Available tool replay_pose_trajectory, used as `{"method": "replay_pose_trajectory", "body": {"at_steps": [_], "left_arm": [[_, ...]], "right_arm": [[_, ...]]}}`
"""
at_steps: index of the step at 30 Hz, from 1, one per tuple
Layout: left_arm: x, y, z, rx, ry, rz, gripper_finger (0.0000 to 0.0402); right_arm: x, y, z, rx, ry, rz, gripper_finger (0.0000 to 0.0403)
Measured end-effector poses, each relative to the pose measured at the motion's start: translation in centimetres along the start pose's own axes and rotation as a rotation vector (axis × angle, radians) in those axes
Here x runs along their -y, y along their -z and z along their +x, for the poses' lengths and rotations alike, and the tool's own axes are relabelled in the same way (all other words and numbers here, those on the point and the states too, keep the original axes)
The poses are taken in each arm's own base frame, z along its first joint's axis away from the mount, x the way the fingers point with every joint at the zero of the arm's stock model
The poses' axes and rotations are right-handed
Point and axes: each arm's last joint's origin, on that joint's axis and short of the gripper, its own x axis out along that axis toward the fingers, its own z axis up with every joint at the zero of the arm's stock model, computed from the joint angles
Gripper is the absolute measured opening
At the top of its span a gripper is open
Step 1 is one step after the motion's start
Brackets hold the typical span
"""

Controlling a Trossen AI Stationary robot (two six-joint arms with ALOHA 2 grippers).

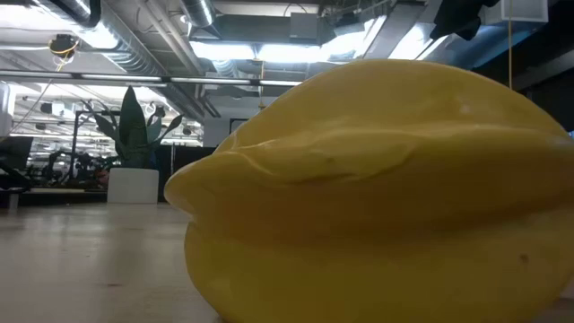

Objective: Build produce basket
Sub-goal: Put the pear into the black wire basket

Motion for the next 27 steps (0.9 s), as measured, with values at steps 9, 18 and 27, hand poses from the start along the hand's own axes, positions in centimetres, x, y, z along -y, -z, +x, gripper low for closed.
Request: {"method": "replay_pose_trajectory", "body": {"at_steps": [9,18,27], "left_arm": [[-0.02,0.0,0.0,0.001,-0.002,-0.001,0.0097],[-0.02,-0.02,0.0,0.001,-0.002,-0.003,0.0038],[-0.01,-0.11,-0.03,0.014,0.0,-0.005,0.0001]], "right_arm": [[0.0,0.0,0.0,0.0,0.0,-0.003,0.0126],[0.01,0.0,0.0,0.0,0.0,-0.007,0.0126],[0.0,0.0,0.0,0.0,0.0,-0.01,0.0126]]}}
